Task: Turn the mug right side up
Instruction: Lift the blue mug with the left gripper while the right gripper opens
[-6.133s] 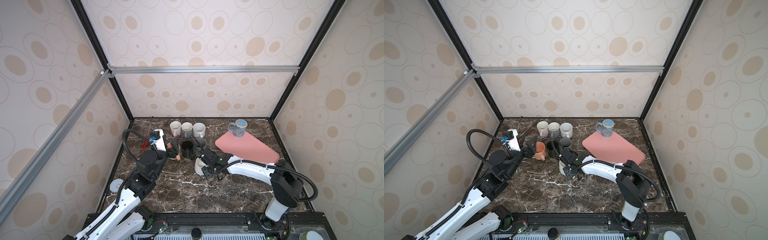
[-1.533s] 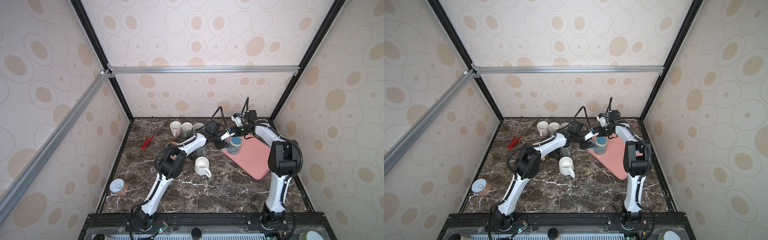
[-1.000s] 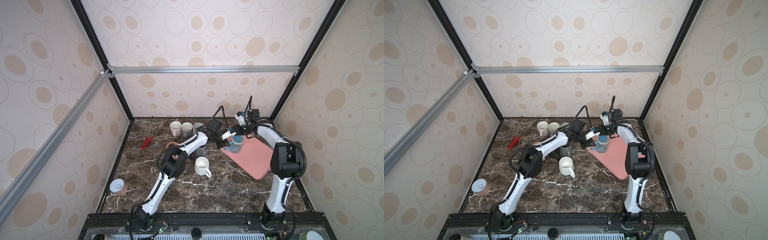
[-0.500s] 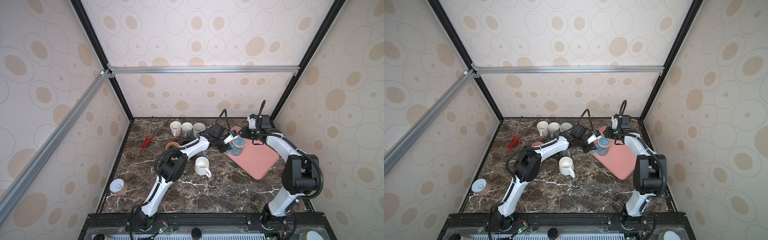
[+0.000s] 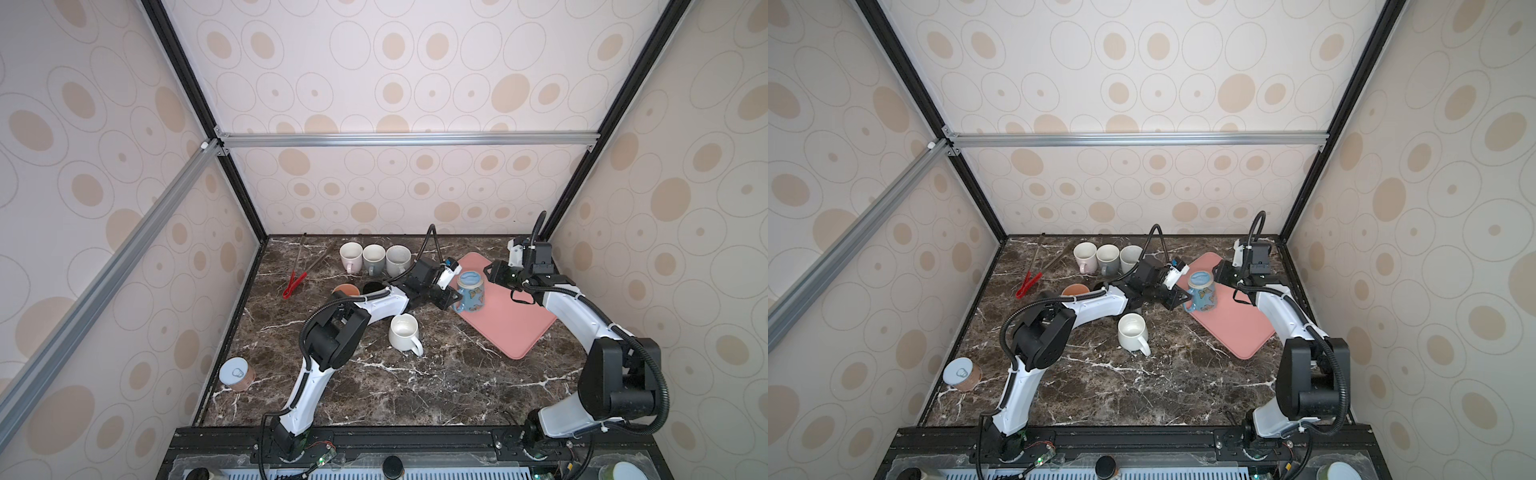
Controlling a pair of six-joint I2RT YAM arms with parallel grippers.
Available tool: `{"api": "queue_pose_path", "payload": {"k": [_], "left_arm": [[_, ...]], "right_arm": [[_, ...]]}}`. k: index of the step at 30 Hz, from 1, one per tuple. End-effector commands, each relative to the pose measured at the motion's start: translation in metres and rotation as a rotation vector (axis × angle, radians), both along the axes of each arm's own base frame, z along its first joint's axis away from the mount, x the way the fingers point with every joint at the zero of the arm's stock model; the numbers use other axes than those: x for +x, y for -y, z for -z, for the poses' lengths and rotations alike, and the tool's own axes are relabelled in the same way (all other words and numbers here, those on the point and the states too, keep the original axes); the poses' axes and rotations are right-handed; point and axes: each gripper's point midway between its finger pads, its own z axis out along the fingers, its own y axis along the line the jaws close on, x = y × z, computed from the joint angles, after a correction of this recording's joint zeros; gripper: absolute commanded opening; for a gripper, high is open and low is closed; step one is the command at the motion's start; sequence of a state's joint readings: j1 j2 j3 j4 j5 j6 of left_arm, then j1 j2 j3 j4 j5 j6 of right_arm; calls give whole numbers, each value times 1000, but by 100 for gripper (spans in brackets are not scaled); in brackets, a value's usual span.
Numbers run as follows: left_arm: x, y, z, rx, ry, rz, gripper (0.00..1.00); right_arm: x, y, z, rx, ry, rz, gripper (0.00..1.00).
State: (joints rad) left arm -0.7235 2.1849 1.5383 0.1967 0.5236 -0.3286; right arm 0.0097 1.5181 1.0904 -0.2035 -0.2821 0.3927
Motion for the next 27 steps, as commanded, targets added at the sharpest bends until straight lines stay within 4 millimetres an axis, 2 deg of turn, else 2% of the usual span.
{"api": "queue_pose_path", "payload": {"k": [1,11,15,17,20,23,27], "left_arm": [[17,5,-96,-303,60,-63,0],[12,-1,-136,-463,72,-86,0],[12,-3,-141,-493,71,-85,0],[14,0,-136,-471,61,-82,0],[18,3,-115,-389,48,-93,0],[19,5,-87,-178,123,-133,0],[12,11,-51,81,233,-96,0]], "right_arm": [[-7,-2,-3,79,8,31,48],[-15,-14,-13,204,33,33,48],[-17,-16,-18,234,43,30,48],[-17,-18,-17,245,38,23,48],[-19,-21,-9,255,13,13,48],[-19,-20,-5,259,7,19,48],[-18,-20,-7,239,12,11,48]]}}
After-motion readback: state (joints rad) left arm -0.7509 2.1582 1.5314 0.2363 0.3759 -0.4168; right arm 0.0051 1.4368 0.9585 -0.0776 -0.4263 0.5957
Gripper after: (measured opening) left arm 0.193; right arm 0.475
